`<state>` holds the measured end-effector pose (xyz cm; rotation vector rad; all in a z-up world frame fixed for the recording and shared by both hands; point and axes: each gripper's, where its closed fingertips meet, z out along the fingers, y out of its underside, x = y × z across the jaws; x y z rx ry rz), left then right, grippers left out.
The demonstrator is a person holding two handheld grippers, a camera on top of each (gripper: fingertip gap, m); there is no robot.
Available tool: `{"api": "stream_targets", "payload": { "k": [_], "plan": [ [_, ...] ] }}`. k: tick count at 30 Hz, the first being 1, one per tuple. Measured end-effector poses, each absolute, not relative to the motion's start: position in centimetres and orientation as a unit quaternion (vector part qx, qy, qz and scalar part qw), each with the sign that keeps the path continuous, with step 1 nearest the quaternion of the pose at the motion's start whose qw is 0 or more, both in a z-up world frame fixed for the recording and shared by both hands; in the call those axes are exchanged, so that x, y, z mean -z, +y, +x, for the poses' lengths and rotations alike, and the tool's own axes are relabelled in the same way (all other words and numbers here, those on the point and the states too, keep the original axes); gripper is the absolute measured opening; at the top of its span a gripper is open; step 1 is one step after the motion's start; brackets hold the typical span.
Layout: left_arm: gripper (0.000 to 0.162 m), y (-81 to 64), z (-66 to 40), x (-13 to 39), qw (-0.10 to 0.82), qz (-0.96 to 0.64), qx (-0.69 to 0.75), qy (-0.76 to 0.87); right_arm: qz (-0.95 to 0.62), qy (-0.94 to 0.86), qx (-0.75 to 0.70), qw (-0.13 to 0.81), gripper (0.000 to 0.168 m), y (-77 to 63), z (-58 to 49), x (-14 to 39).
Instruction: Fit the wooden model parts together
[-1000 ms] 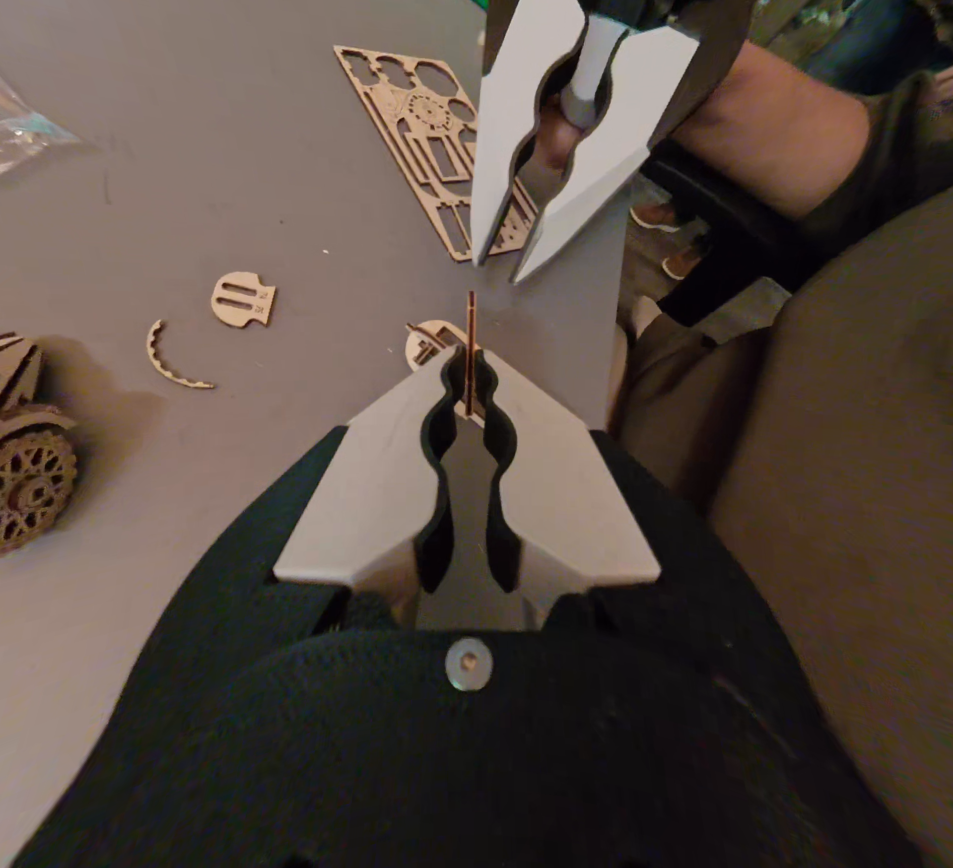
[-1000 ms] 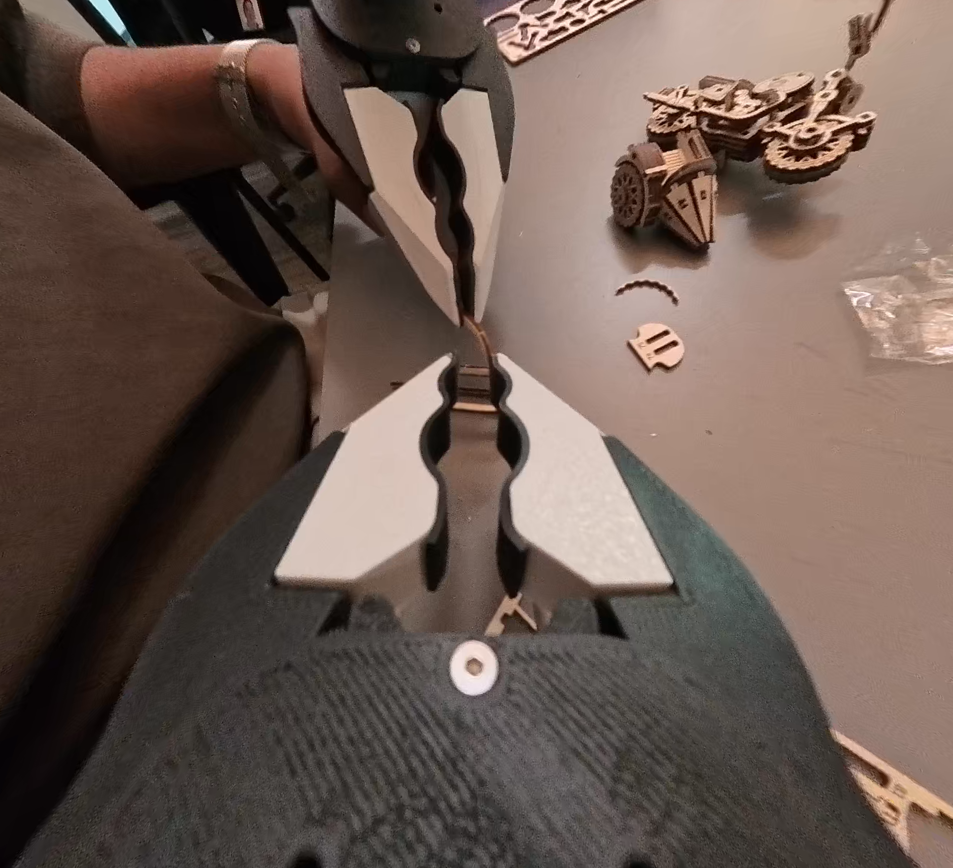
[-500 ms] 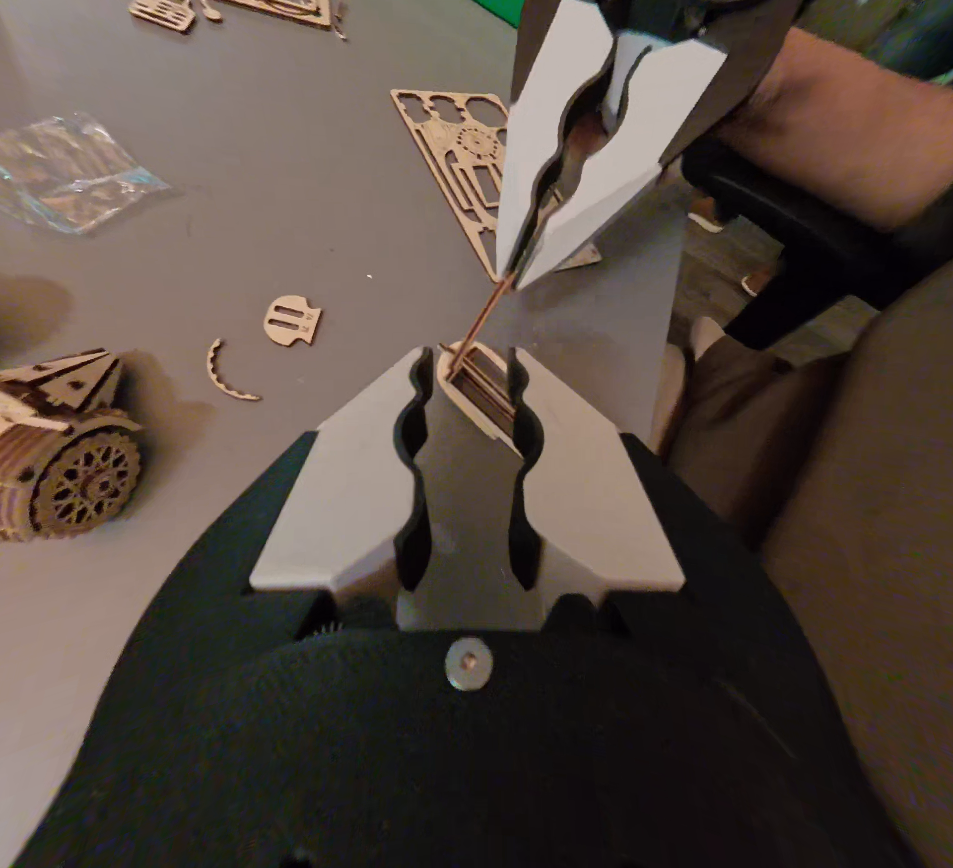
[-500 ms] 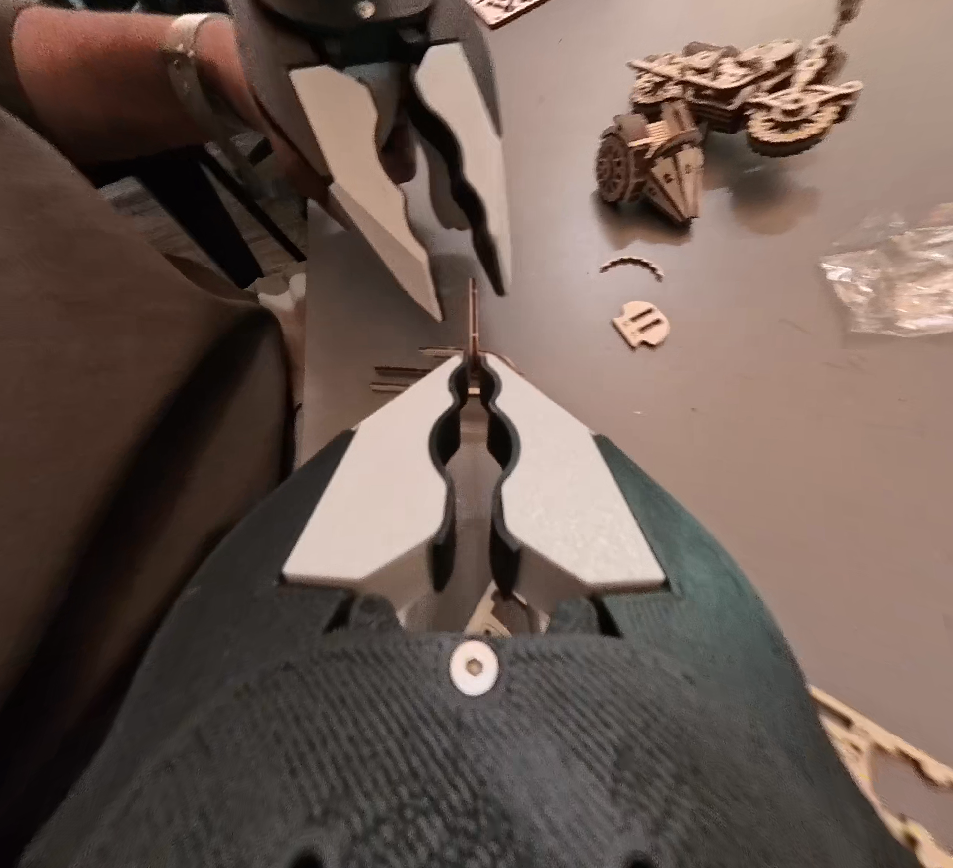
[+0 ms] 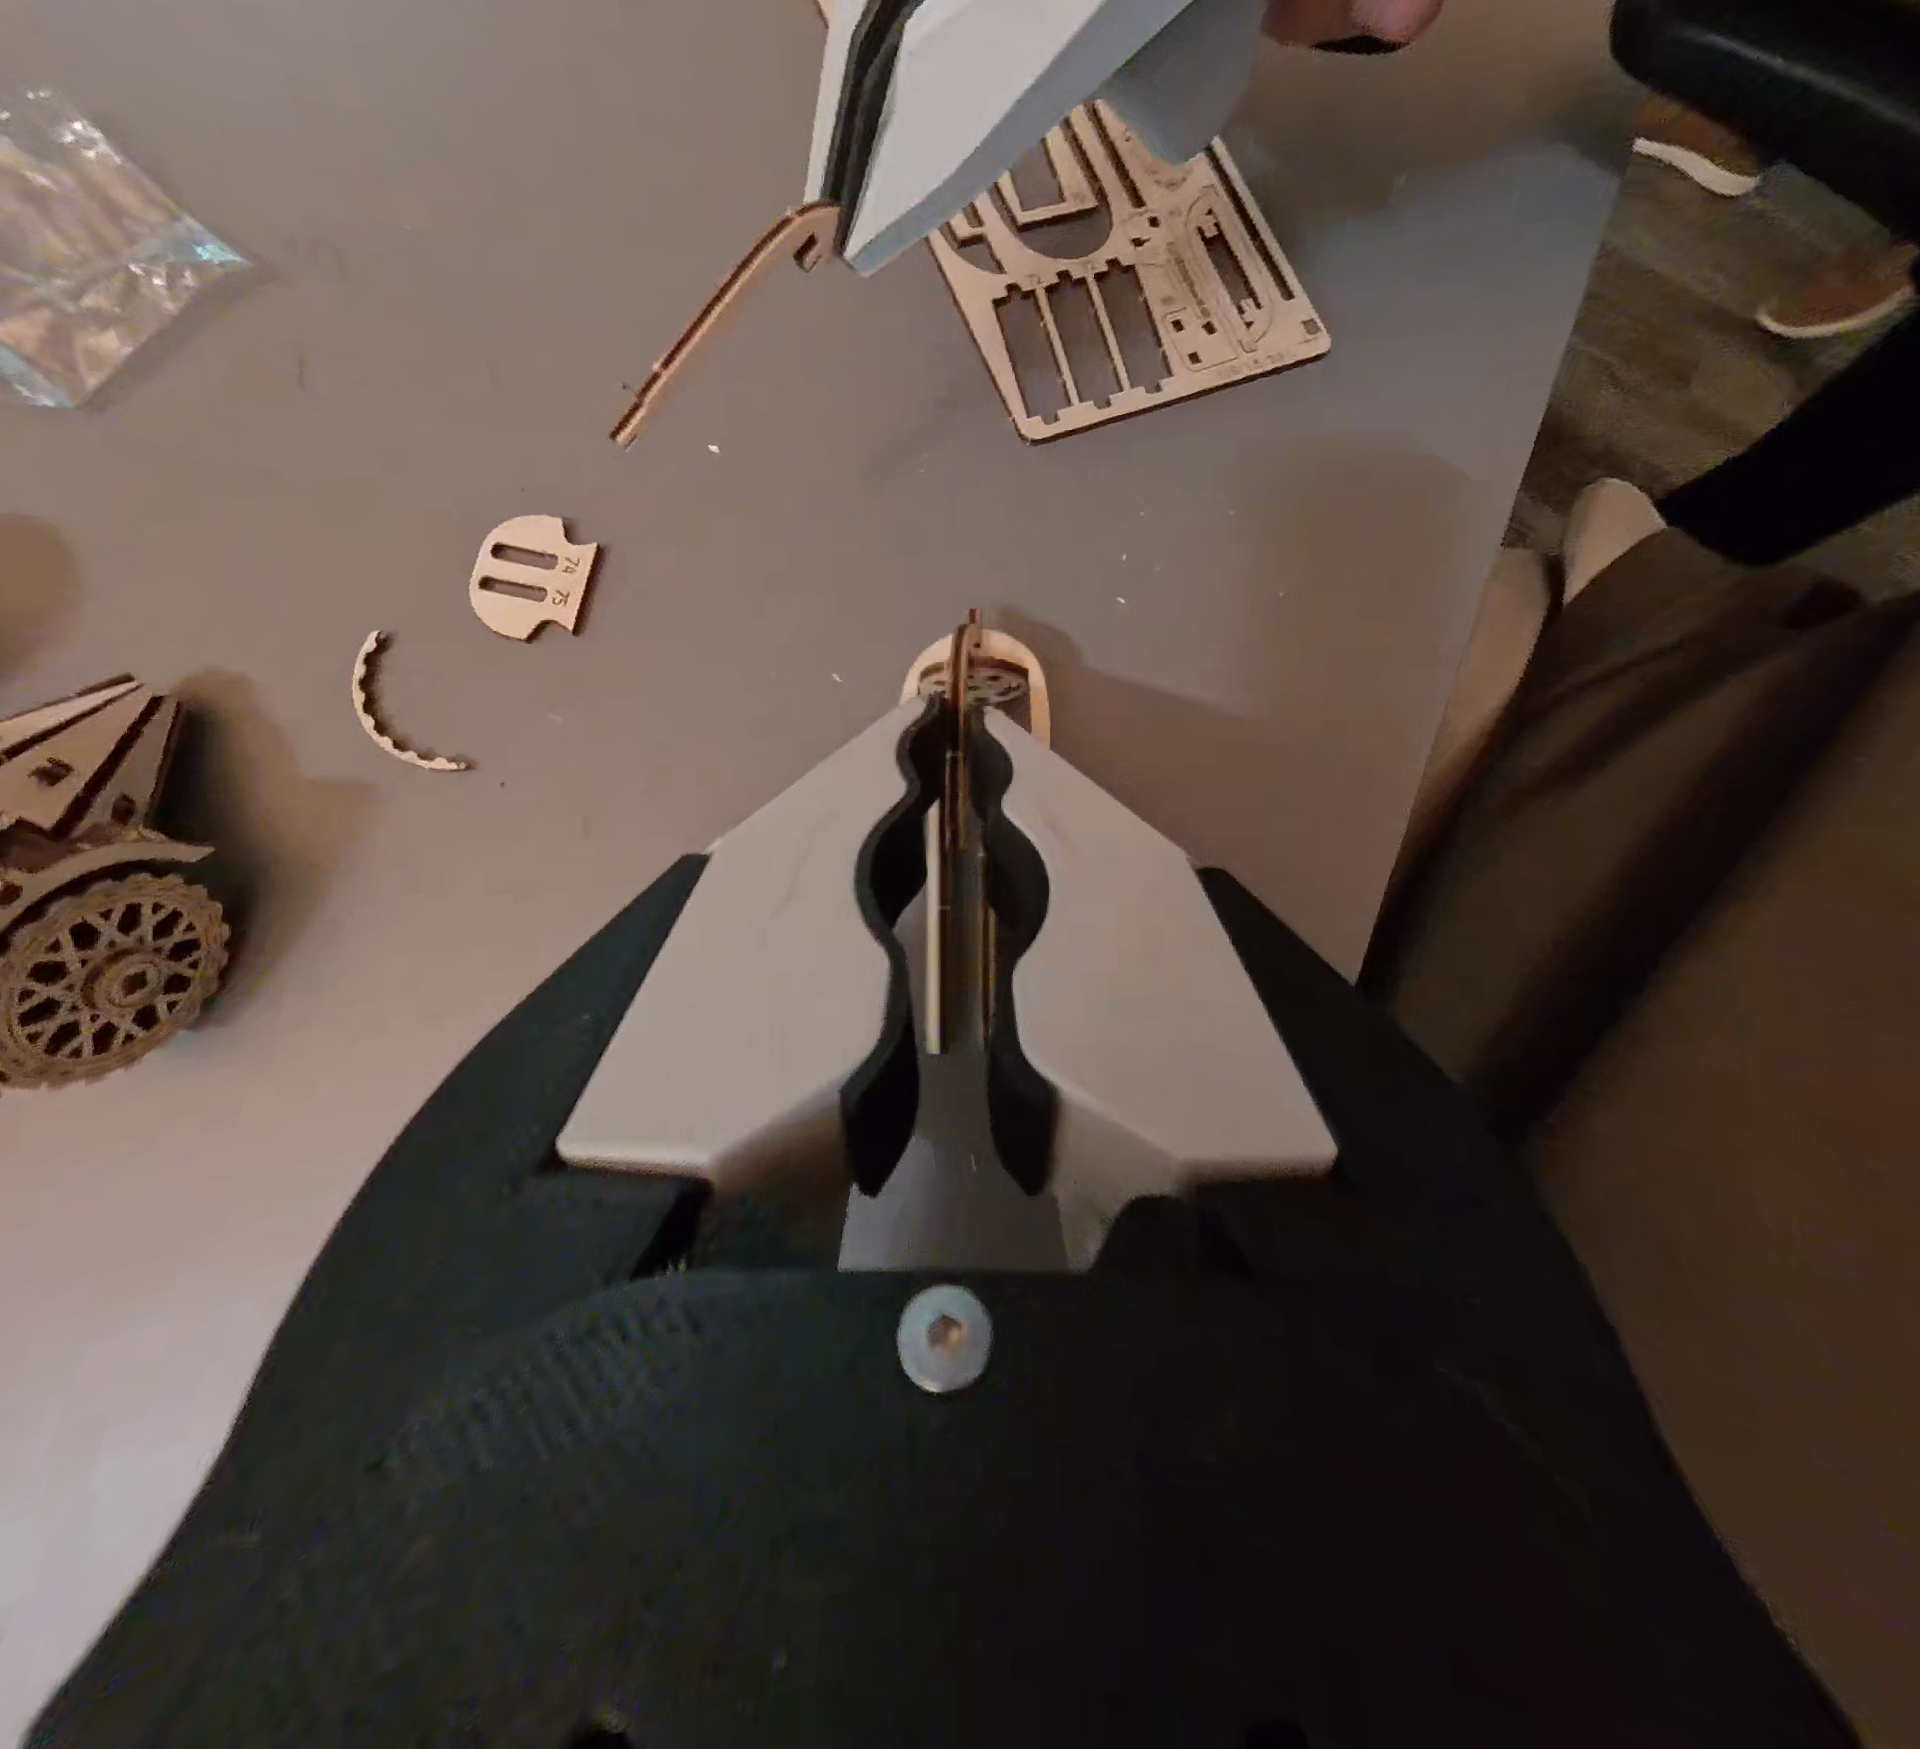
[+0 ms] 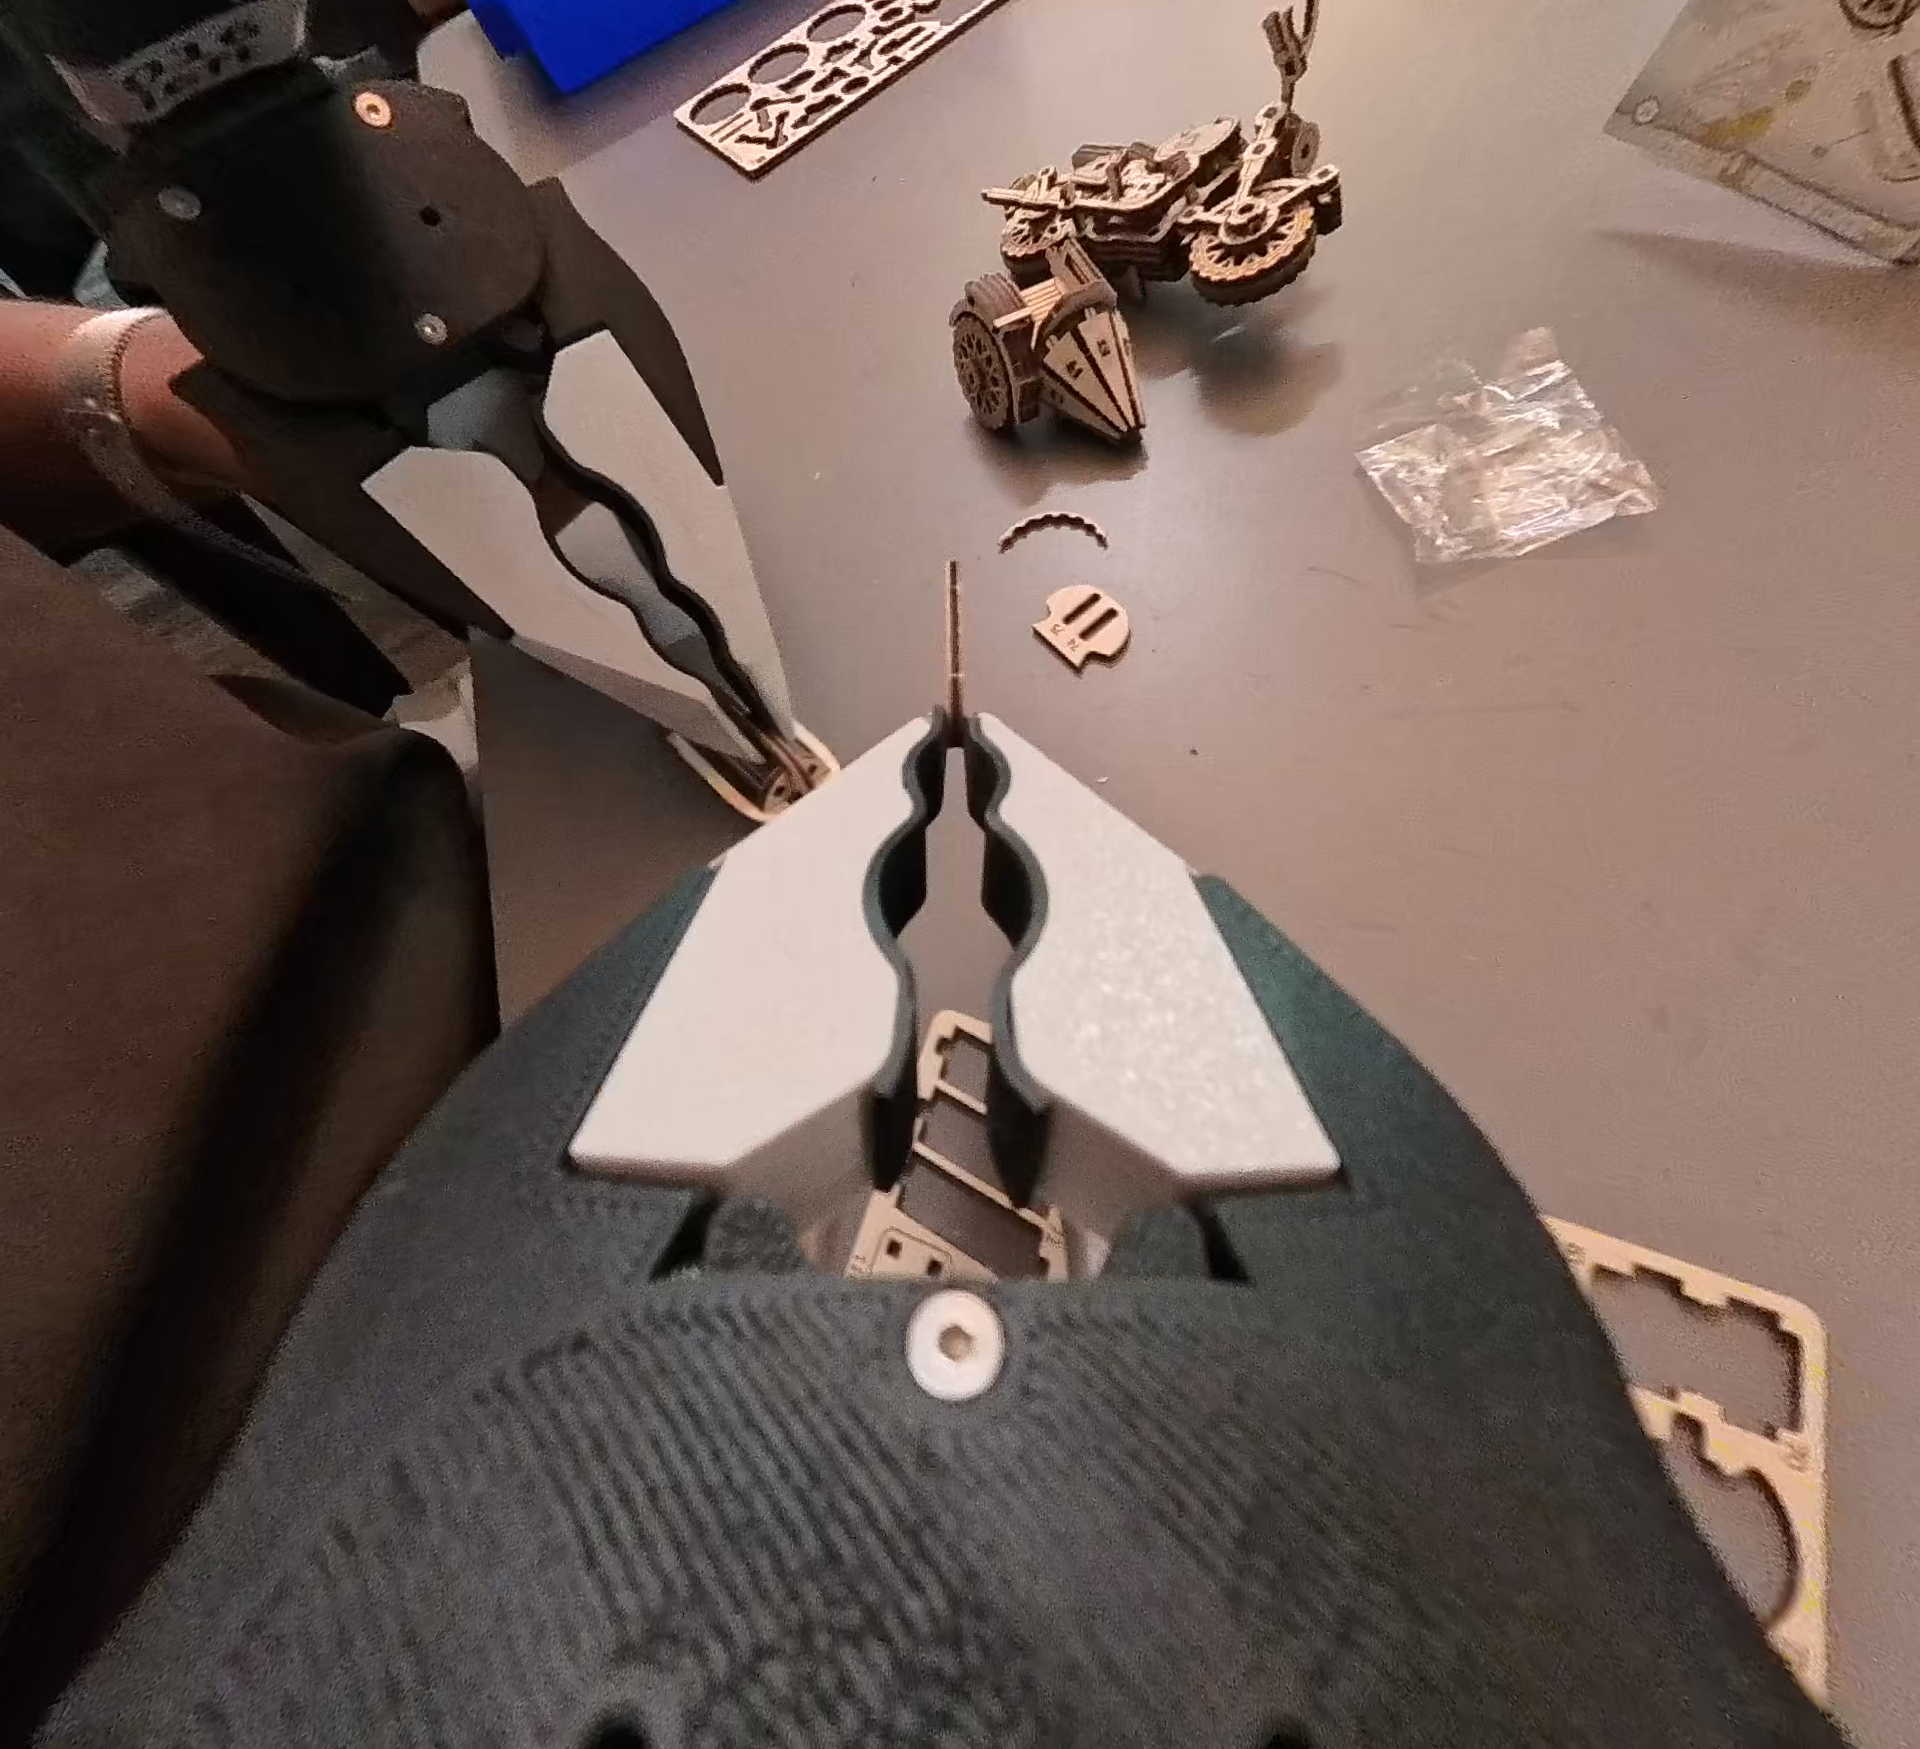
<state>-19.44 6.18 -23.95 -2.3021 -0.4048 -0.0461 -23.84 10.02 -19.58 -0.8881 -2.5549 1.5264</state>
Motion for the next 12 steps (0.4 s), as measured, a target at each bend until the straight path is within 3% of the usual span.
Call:
{"api": "stream_targets", "payload": {
  "k": [1,6,9,12],
  "plan": [
    [0.002,6.4,-19.2,23.6,0.400,-0.905,0.020,-0.142,-0.289,-0.821,-0.492,0.015,0.001,10.0,-23.9,19.6],
    [0.002,6.4,-18.1,22.3,0.443,-0.896,-0.036,0.009,-0.304,-0.809,-0.503,-0.004,0.001,10.1,-24.0,19.4],
    [0.002,6.5,-15.9,20.1,0.513,-0.847,-0.059,0.124,-0.309,-0.802,-0.511,-0.009,0.001,10.1,-24.1,19.1],
    [0.002,6.2,-14.7,16.6,0.594,-0.795,-0.001,0.124,-0.309,-0.803,-0.510,-0.008,0.001,10.2,-24.1,19.2]
  ]
}}
